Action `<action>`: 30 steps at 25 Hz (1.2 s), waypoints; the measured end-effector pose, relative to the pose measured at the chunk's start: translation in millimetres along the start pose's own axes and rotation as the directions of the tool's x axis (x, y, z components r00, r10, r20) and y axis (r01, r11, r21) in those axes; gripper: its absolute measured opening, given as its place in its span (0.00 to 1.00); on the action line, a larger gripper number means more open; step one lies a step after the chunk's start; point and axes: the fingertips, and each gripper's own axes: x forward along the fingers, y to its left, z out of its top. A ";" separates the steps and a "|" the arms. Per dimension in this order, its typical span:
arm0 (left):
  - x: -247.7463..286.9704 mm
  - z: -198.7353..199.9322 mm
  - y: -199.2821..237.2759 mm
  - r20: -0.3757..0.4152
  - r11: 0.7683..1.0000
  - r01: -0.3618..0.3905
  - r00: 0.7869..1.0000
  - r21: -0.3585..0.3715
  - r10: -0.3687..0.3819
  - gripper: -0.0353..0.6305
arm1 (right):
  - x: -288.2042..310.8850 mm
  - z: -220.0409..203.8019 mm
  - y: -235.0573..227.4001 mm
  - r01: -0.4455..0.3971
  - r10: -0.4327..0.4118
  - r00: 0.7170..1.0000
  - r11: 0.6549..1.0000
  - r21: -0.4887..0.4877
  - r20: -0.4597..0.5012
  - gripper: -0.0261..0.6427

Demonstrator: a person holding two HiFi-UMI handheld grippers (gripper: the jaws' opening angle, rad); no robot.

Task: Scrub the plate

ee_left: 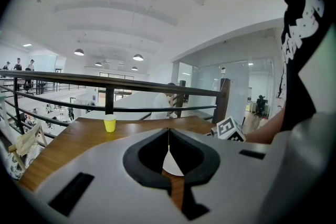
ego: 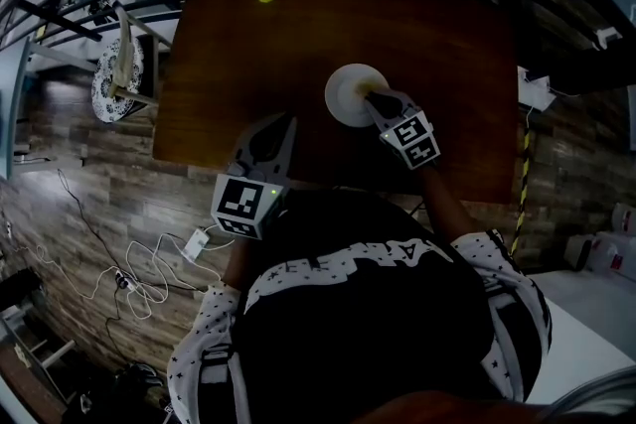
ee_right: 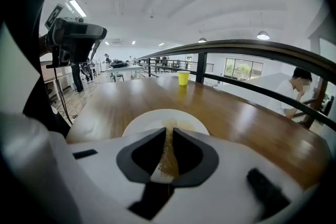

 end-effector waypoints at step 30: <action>-18.9 -5.0 -10.9 0.014 1.000 0.007 1.000 0.007 -0.007 0.07 | -9.3 -3.9 44.8 -0.050 0.050 0.999 0.998 -0.025 0.001 0.11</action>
